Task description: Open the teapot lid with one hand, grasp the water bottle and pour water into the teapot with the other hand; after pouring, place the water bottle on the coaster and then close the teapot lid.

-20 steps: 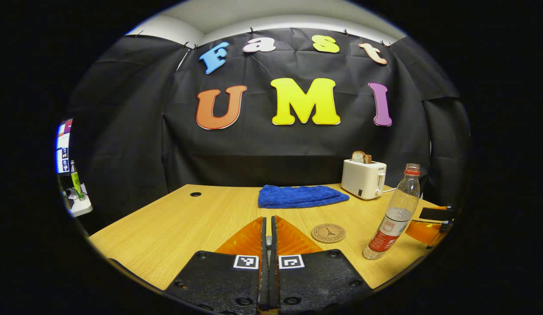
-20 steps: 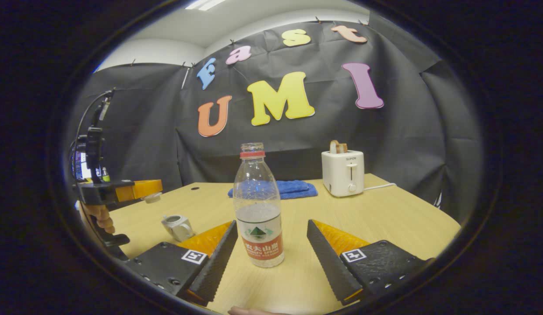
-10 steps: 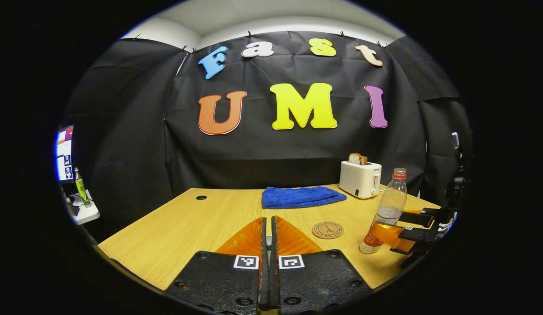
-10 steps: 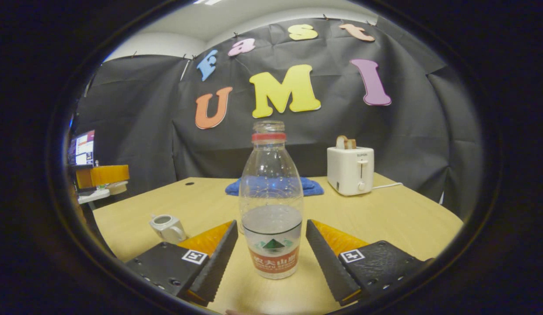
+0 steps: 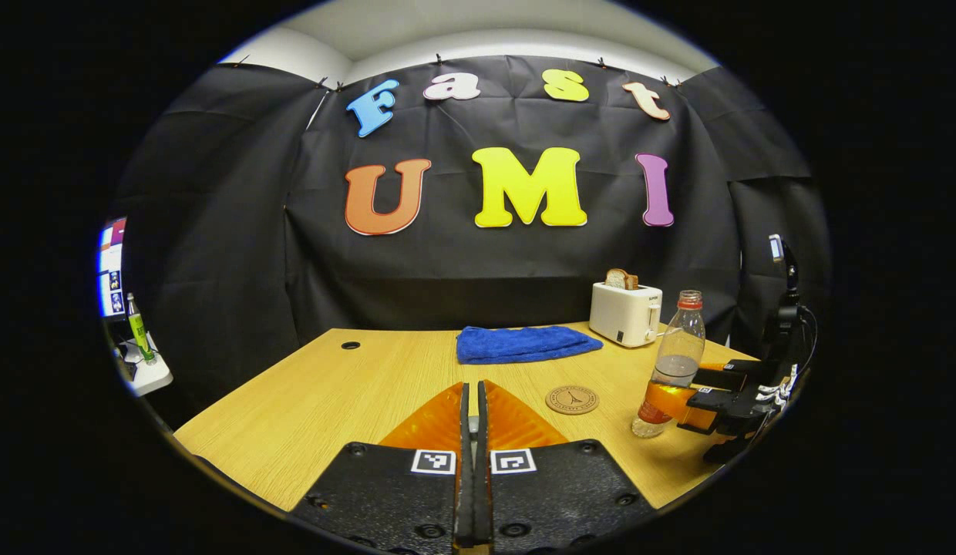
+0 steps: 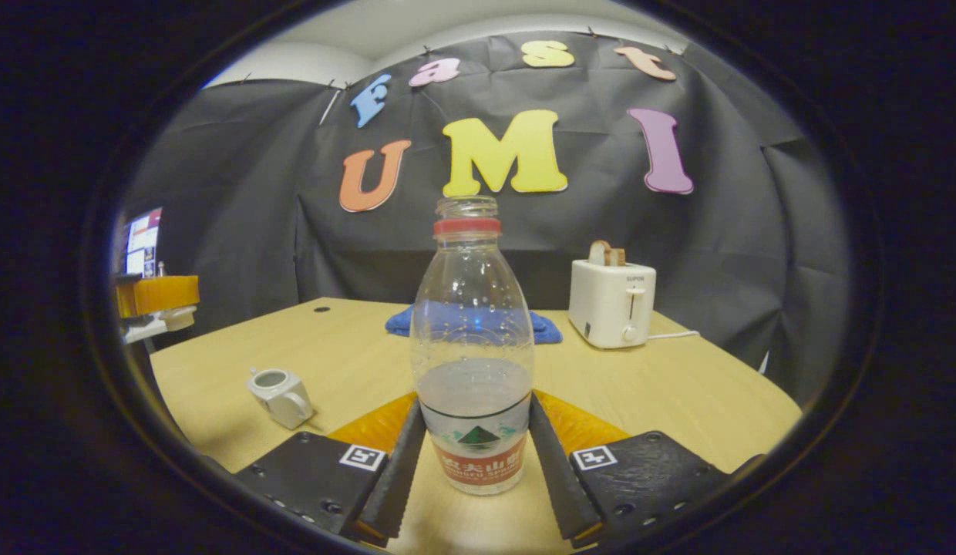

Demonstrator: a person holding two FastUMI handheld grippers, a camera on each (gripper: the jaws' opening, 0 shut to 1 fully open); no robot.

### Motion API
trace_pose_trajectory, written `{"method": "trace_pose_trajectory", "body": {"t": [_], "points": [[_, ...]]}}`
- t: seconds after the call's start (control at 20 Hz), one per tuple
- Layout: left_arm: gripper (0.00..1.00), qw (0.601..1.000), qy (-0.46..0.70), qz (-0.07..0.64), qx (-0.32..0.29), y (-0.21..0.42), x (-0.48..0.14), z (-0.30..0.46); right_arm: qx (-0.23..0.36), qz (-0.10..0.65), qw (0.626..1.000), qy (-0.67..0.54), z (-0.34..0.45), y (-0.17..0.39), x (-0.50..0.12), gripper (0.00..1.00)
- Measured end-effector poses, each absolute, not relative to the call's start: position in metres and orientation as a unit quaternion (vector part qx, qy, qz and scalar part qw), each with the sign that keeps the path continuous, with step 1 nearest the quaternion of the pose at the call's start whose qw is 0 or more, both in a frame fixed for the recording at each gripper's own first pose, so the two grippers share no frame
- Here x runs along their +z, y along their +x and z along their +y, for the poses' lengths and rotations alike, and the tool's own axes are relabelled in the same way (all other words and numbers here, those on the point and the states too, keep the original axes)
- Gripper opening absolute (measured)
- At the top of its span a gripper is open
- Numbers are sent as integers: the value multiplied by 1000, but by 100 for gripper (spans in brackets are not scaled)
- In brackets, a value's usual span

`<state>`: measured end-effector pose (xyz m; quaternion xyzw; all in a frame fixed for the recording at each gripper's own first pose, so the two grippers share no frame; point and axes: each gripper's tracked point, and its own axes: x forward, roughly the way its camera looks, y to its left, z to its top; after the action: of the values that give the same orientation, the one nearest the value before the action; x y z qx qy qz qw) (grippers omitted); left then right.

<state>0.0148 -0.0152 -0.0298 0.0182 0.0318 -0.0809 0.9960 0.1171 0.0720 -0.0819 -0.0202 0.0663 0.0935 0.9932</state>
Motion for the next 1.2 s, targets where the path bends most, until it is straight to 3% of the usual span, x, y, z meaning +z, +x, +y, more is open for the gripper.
{"method": "trace_pose_trajectory", "body": {"t": [0.2,0.25,0.45,0.85,1.2], "points": [[3,996,18,36,-80,11,-25,-3,80,66,988,-115,82,120,-79,72],[7,996,16,34,-83,9,-22,0,79,69,984,-141,86,122,-80,72],[2,996,8,32,-86,3,-15,13,78,70,962,-252,106,126,-83,72],[2,995,3,34,-90,-2,-12,32,72,54,868,-489,138,145,-92,73],[2,994,6,37,-101,-2,-15,33,63,35,796,-601,156,157,-88,73]]}}
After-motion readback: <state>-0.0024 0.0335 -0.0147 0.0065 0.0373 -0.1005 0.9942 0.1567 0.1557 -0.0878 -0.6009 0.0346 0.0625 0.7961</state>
